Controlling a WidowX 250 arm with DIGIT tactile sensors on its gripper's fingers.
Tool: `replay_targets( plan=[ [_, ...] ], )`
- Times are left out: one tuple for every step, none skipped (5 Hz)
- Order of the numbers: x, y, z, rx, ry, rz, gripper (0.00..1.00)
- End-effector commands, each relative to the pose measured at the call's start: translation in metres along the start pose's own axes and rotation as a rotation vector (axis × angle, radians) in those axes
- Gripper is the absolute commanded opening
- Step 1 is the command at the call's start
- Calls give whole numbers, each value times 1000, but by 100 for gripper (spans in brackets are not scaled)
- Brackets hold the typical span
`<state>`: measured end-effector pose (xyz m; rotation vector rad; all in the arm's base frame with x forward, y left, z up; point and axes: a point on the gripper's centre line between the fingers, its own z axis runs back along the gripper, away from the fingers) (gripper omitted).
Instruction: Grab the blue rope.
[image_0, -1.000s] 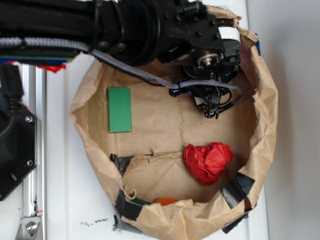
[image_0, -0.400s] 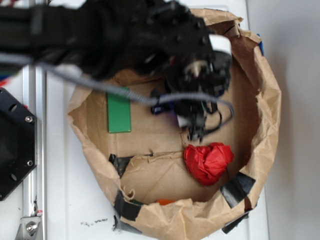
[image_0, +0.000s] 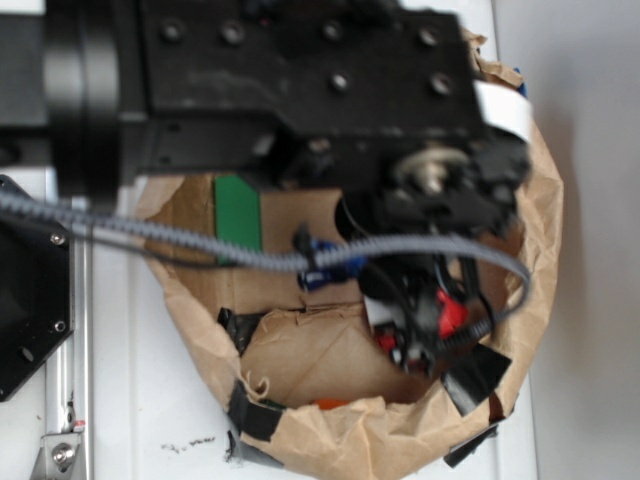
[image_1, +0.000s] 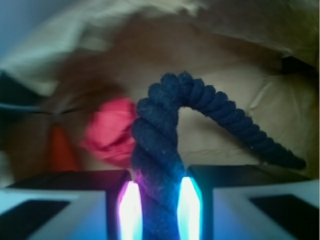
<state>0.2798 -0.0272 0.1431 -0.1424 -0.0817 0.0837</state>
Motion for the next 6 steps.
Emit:
replay_targets(
  plan=[
    [-9,-12,34,61,-22,3,0],
    [-26,-6,39,92,-28,10,0],
    [-35,1,42,103,-12,-13,0],
    [-40,11,42,113,-9,10,0],
    [-45,10,39,118,-21,16,0],
    [-44,12,37,143,-14,23,0]
  ],
)
